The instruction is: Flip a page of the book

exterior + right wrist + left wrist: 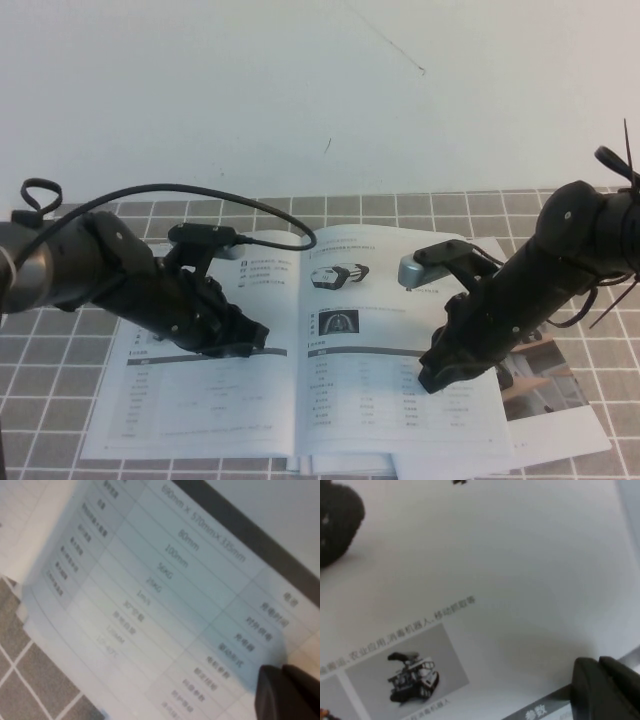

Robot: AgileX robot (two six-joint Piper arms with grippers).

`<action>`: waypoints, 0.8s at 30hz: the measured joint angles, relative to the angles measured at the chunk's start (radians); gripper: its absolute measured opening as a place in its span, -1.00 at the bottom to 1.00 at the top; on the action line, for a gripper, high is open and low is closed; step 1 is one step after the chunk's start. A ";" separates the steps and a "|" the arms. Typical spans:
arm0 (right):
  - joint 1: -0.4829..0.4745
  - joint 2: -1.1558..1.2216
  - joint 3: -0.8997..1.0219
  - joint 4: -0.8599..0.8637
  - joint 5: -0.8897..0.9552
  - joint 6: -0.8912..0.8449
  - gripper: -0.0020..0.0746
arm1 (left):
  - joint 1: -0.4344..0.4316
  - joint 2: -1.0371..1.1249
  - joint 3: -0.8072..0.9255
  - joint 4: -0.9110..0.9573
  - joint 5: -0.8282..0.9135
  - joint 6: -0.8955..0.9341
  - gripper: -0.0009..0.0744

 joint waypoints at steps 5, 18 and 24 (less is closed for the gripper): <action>0.000 -0.071 -0.009 -0.037 -0.023 0.000 -0.95 | 0.000 -0.135 0.000 0.026 0.016 0.000 -0.99; 0.000 -0.505 -0.033 -0.717 0.125 0.376 -0.95 | 0.000 -0.616 0.000 0.275 0.116 -0.175 -0.99; 0.000 -0.740 0.085 -1.004 0.174 0.618 -0.95 | 0.000 -0.781 0.072 0.594 0.012 -0.427 -0.99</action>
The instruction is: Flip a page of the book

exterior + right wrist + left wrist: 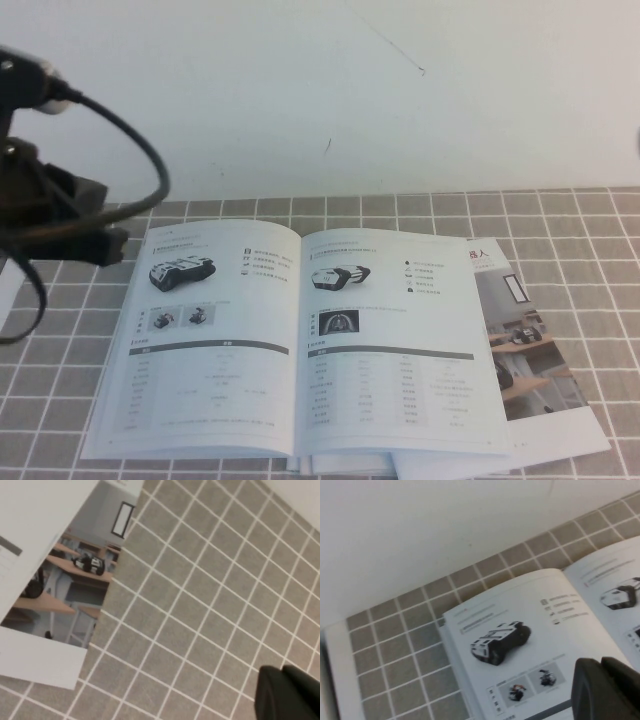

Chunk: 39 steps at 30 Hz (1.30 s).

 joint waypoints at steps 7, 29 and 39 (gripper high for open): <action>0.000 -0.326 0.220 0.002 0.040 0.060 -0.95 | 0.000 -0.214 0.263 0.180 -0.142 -0.200 -0.99; 0.000 -0.962 0.727 0.299 -0.216 0.071 -0.95 | 0.000 -0.674 0.703 0.174 -0.385 -0.200 -0.99; 0.000 -0.965 0.731 0.303 -0.199 0.071 -0.95 | 0.000 -0.676 0.703 0.170 -0.378 -0.198 -0.99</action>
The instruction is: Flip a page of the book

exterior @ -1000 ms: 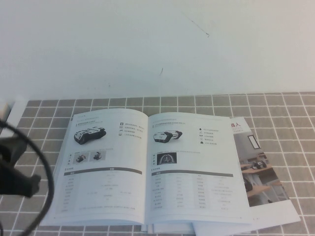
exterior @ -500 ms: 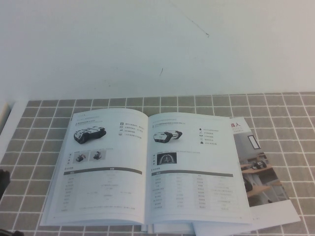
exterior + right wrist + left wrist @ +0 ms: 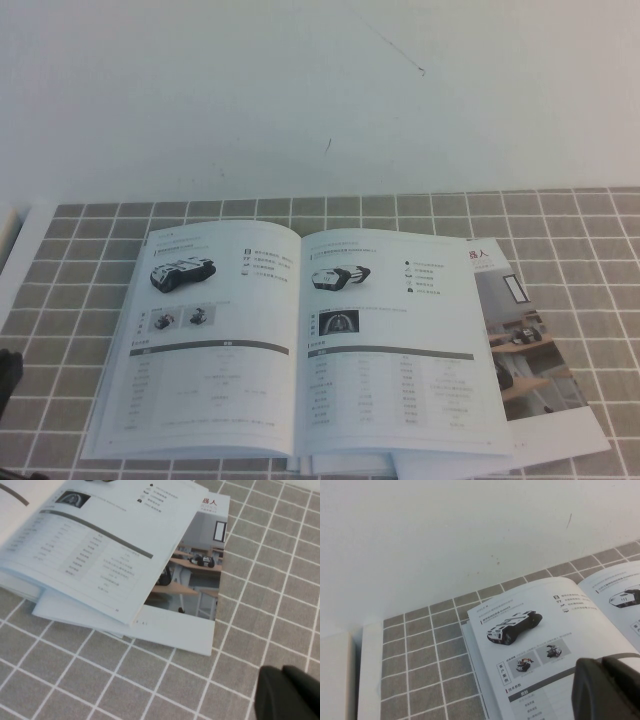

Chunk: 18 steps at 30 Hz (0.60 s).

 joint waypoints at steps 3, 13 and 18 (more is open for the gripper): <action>0.000 0.000 0.000 0.000 0.000 0.000 -0.95 | 0.000 0.000 0.000 0.000 0.000 0.000 -0.99; 0.000 0.000 0.000 0.001 0.000 0.000 -0.95 | 0.003 -0.013 0.021 -0.001 -0.023 0.000 -0.99; 0.000 0.000 0.000 0.008 0.000 0.000 -0.95 | 0.109 -0.112 0.131 -0.001 -0.119 -0.003 -0.99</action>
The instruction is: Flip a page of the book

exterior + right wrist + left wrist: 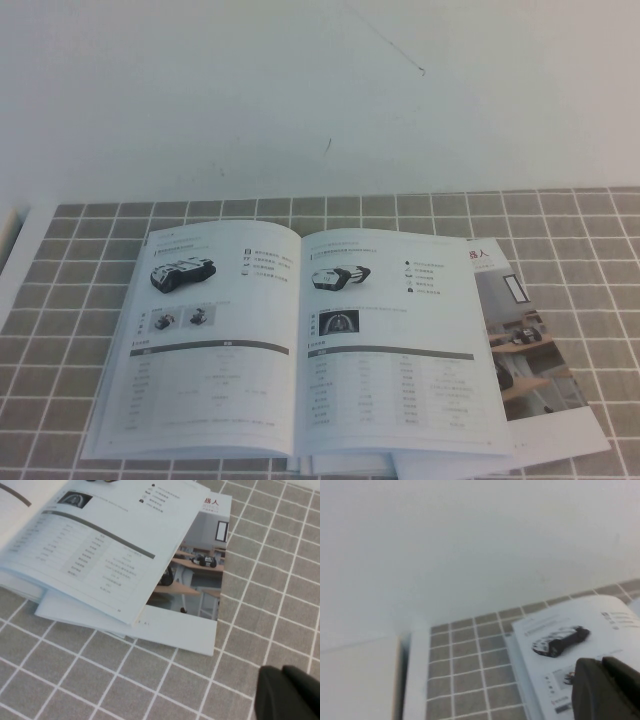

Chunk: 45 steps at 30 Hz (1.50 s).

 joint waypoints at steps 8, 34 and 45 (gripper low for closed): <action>0.000 0.000 0.000 0.003 0.000 0.000 -0.95 | 0.142 -0.204 0.210 0.002 -0.030 -0.021 -0.99; 0.000 0.000 0.000 0.014 0.002 0.002 -0.95 | 0.099 -0.324 0.217 -0.001 0.262 -0.117 -0.99; 0.000 0.000 0.000 0.015 0.002 0.002 -0.95 | 0.071 -0.324 0.216 -0.001 0.266 -0.143 -0.99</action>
